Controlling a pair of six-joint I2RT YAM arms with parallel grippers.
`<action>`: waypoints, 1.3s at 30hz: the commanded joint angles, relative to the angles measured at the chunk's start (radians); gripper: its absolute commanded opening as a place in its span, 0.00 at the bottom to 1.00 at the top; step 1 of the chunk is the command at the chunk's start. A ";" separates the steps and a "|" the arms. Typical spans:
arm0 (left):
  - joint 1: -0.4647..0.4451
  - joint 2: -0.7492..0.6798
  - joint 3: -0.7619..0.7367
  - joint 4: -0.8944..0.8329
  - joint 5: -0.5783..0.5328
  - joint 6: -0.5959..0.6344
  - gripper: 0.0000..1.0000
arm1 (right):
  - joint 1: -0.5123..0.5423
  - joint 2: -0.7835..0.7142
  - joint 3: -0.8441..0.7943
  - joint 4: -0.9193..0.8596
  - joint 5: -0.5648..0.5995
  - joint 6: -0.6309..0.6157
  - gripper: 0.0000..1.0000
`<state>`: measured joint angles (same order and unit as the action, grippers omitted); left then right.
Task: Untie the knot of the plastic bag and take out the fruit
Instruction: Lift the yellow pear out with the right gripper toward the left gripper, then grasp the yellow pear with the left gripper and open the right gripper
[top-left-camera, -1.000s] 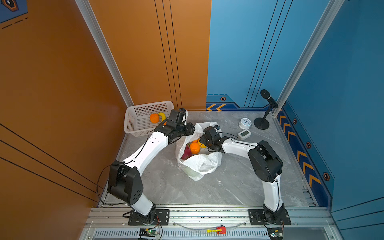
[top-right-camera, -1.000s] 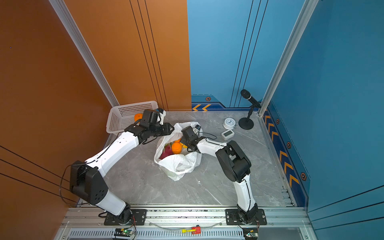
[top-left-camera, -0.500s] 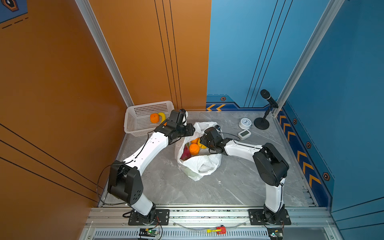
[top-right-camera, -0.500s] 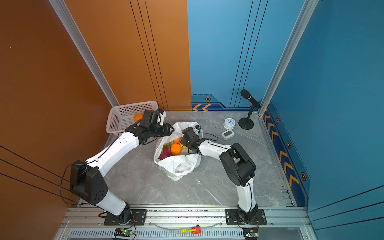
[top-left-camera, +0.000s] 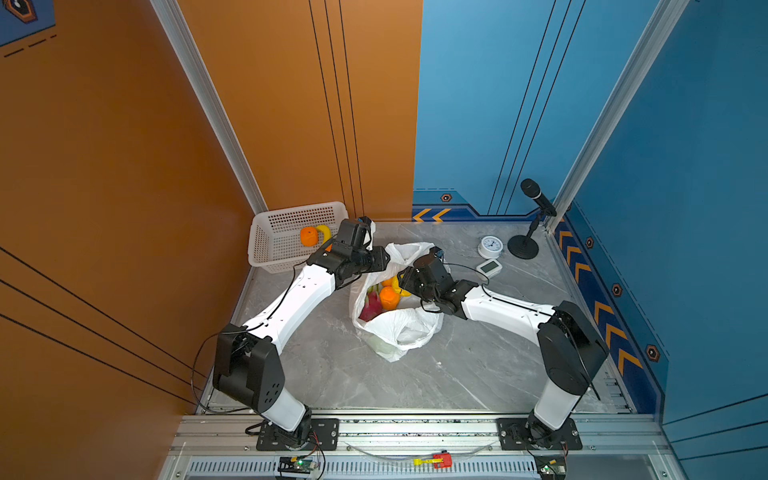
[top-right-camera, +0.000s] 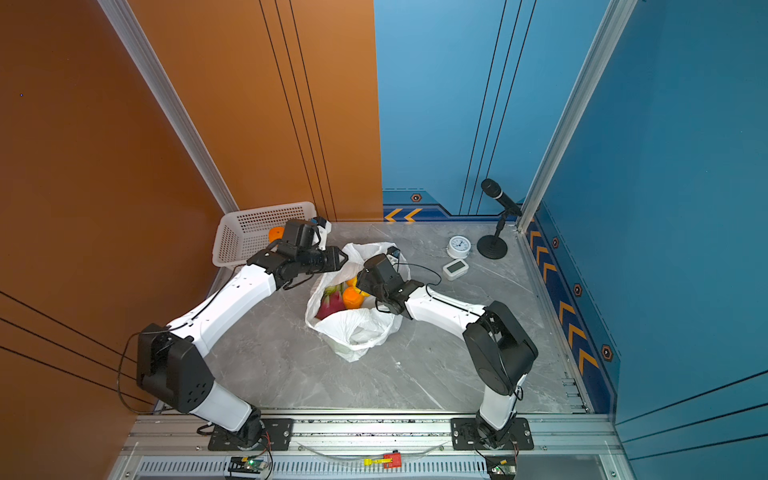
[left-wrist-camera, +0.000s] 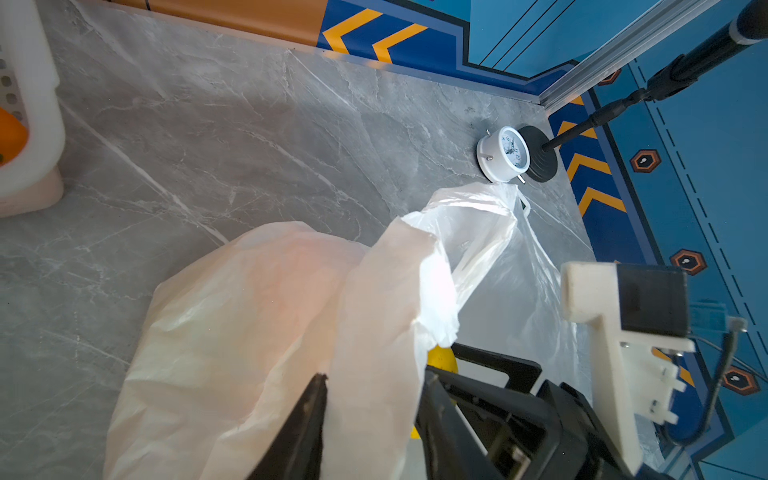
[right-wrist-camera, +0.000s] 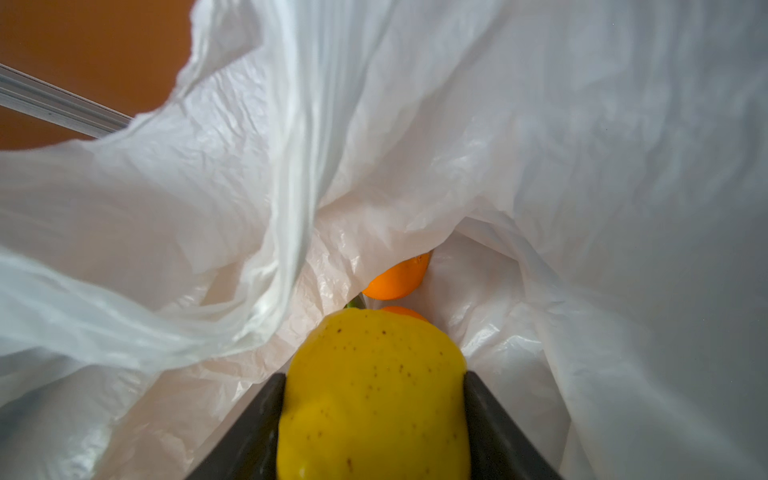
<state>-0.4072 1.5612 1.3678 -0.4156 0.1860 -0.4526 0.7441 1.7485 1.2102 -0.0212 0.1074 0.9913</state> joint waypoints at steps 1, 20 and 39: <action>-0.001 -0.068 -0.015 -0.012 -0.007 0.023 0.41 | -0.006 -0.072 -0.017 -0.037 -0.010 -0.026 0.39; 0.033 -0.308 -0.147 0.348 0.185 0.111 0.64 | -0.206 -0.342 -0.021 -0.016 -0.298 0.058 0.38; -0.045 -0.188 -0.071 0.547 0.417 0.122 0.97 | -0.246 -0.375 -0.002 0.310 -0.443 0.369 0.37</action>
<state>-0.4427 1.3628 1.2552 0.0994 0.5621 -0.3550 0.4866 1.3724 1.1778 0.2089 -0.2962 1.3121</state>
